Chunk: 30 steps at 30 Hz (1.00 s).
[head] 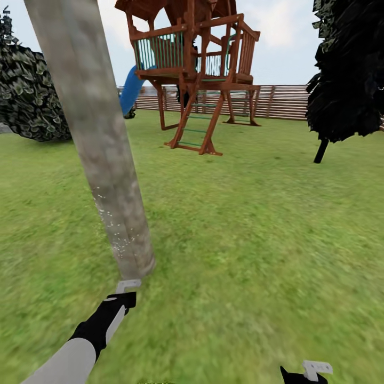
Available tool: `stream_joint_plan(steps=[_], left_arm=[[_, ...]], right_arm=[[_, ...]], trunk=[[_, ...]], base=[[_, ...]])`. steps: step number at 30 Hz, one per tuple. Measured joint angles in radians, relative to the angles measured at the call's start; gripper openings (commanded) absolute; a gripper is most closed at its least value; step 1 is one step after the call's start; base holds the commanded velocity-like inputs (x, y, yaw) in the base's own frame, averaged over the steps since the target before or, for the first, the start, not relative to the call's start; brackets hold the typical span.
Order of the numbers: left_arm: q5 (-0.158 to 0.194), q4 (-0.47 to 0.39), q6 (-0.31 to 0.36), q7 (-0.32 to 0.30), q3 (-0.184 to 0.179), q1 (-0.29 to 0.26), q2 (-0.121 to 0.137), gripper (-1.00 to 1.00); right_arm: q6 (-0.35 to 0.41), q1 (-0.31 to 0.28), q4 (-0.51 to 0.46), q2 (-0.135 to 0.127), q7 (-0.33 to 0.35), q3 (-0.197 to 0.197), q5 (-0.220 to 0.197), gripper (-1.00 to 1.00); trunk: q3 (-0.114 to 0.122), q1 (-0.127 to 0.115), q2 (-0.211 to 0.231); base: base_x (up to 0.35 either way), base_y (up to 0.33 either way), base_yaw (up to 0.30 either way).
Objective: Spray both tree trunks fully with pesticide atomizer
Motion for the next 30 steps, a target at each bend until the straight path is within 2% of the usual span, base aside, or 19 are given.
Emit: stream_joint_plan(steps=[6,9,12,15,24,30], left_arm=[[0.024,0.0,0.0,0.001,0.002,0.0,0.001,-1.0],[0.025,0.0,0.0,0.001,0.005,0.0,0.002,-1.0],[0.024,0.0,0.0,0.041,0.032,0.0,0.003,-1.0],[0.027,0.0,-0.001,0.068,0.036,0.0,0.001,-1.0],[0.028,0.001,-0.002,0.071,0.035,0.0,0.0,-1.0],[0.028,0.0,-0.002,0.072,0.037,0.0,0.001,-1.0]], right_arm=[[0.0,0.0,0.0,0.0,0.0,0.0,0.0,1.0],[0.0,0.0,0.0,0.0,0.0,0.0,0.0,1.0],[0.0,0.0,-0.002,-0.001,0.0,-0.001,0.0,1.0],[0.0,0.0,-0.002,-0.002,0.0,0.0,0.0,1.0],[0.0,0.0,-0.002,-0.002,0.0,0.0,0.0,1.0],[0.0,0.0,-0.002,0.0,0.0,0.0,0.0,1.0]], trunk=[[0.0,0.0,0.0],[0.0,0.0,0.0],[0.0,0.0,0.0],[0.0,0.0,0.0],[0.0,0.0,0.0],[0.0,0.0,0.0]], base=[[0.0,-0.274,0.274],[0.022,-0.274,0.057],[0.097,-0.274,0.005],[0.12,-0.273,0.001],[0.168,-0.251,0.002],[0.172,-0.248,0.214]])
